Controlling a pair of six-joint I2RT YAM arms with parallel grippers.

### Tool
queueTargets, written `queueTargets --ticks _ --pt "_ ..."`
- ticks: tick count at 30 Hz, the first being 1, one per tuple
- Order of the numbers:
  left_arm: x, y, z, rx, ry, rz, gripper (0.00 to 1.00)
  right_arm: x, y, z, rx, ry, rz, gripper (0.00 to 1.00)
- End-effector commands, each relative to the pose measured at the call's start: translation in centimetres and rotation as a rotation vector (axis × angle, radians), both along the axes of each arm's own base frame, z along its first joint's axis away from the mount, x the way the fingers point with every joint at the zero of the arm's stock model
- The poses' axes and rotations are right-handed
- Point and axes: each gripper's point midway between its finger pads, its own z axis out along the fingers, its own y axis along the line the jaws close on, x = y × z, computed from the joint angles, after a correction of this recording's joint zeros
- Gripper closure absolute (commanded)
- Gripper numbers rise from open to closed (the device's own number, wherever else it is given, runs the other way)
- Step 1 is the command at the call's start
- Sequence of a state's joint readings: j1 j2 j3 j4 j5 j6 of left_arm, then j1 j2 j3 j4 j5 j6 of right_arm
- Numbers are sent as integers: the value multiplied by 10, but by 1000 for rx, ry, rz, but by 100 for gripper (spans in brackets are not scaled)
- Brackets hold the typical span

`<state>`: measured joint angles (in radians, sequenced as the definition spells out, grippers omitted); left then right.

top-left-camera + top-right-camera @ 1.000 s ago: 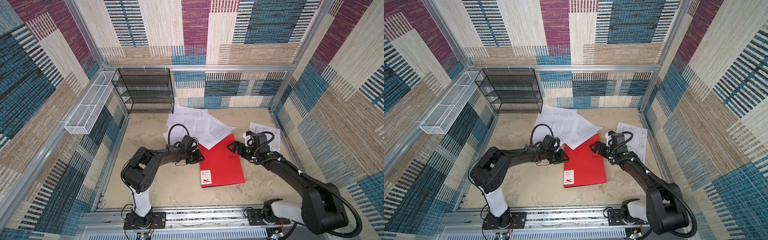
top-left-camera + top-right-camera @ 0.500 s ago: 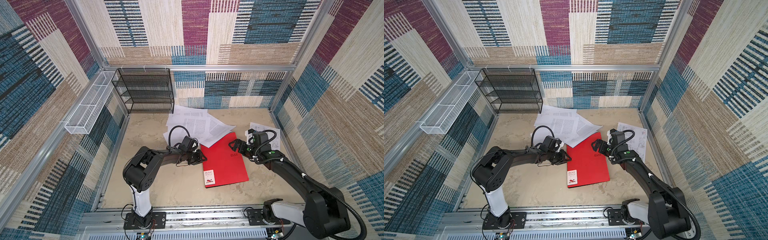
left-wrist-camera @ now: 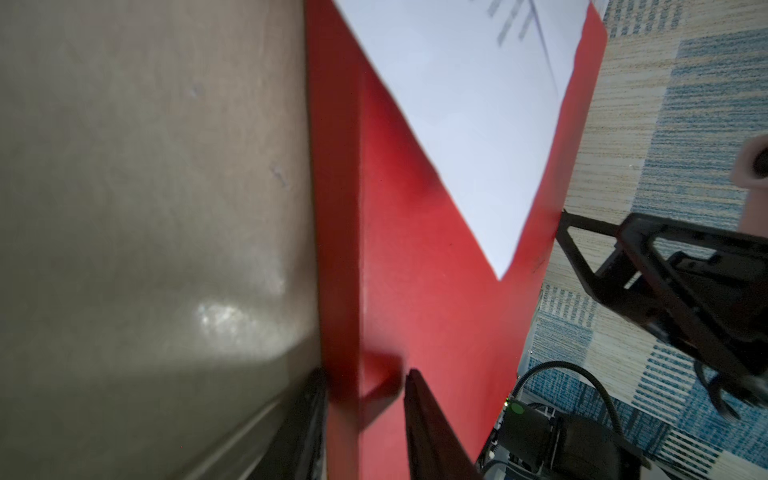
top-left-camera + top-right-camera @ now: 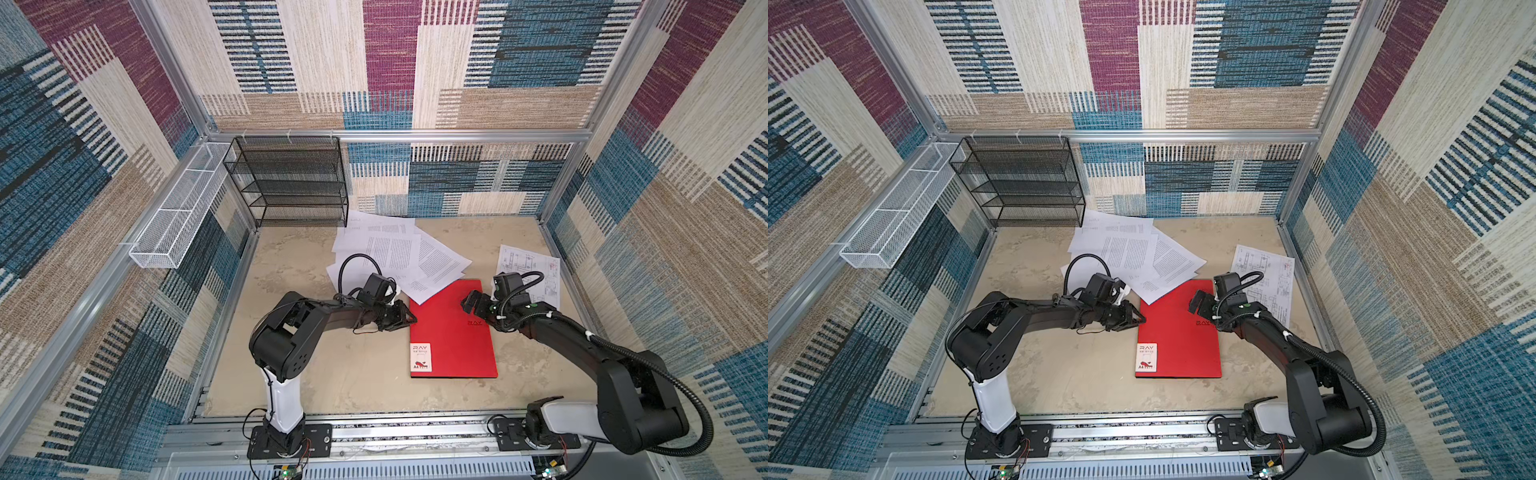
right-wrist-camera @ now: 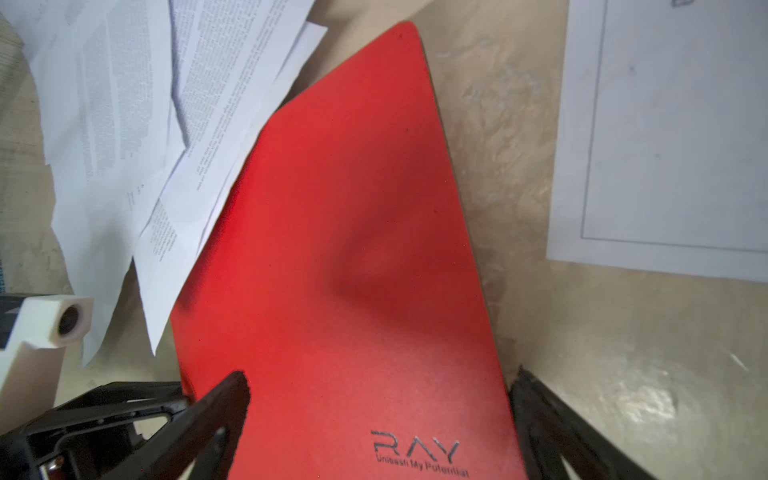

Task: Put the files into the folder

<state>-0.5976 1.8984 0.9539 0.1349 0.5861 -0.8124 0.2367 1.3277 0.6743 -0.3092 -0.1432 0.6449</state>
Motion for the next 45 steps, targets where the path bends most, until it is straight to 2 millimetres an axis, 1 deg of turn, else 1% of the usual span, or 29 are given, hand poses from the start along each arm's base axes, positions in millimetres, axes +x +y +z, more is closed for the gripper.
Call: queueTargets --ticks 1,5,7,9,15,17,19,22,25,28,30,32,37,41,43,45 --pt "-10 8 -20 53 67 19 67 5 10 1 53 -6 -10 0" --pt "-10 7 -25 47 72 23 67 2 -6 -6 -17 20 -107 0" --pt "-10 7 -28 47 72 23 67 0 -13 -2 -22 5 -157 0" --pt "-16 4 -28 25 94 3 67 -1 -18 -2 -33 13 -197 0" --pt "-18 4 -34 15 102 1 68 -1 -28 8 -57 5 -255 0" --pt "-20 3 -35 6 105 -7 68 2 -19 18 -5 -32 -231 0" --pt "-21 2 -35 -8 108 -10 68 5 -9 33 58 -73 -202 0" --pt "-21 -1 -34 -27 115 -17 68 8 8 60 146 -132 -133 0" --pt "-21 -3 -35 -45 128 -13 68 8 25 94 229 -222 -32 0" --pt "-18 -4 -36 -70 139 -3 68 4 41 118 289 -274 68 0" --pt "-17 -4 -36 -80 146 2 68 0 51 128 325 -292 132 0" --pt "-16 -3 -36 -84 146 8 67 -4 58 134 355 -301 177 0" --pt "-14 -3 -34 -90 147 13 66 -12 74 134 431 -277 259 1" --pt "-11 -2 -31 -100 145 23 66 -21 83 118 481 -202 296 0" --pt "-9 -2 -28 -106 143 26 66 -22 78 107 427 -168 273 0" --pt "-7 -1 -25 -107 136 32 66 -22 68 101 357 -155 247 0"
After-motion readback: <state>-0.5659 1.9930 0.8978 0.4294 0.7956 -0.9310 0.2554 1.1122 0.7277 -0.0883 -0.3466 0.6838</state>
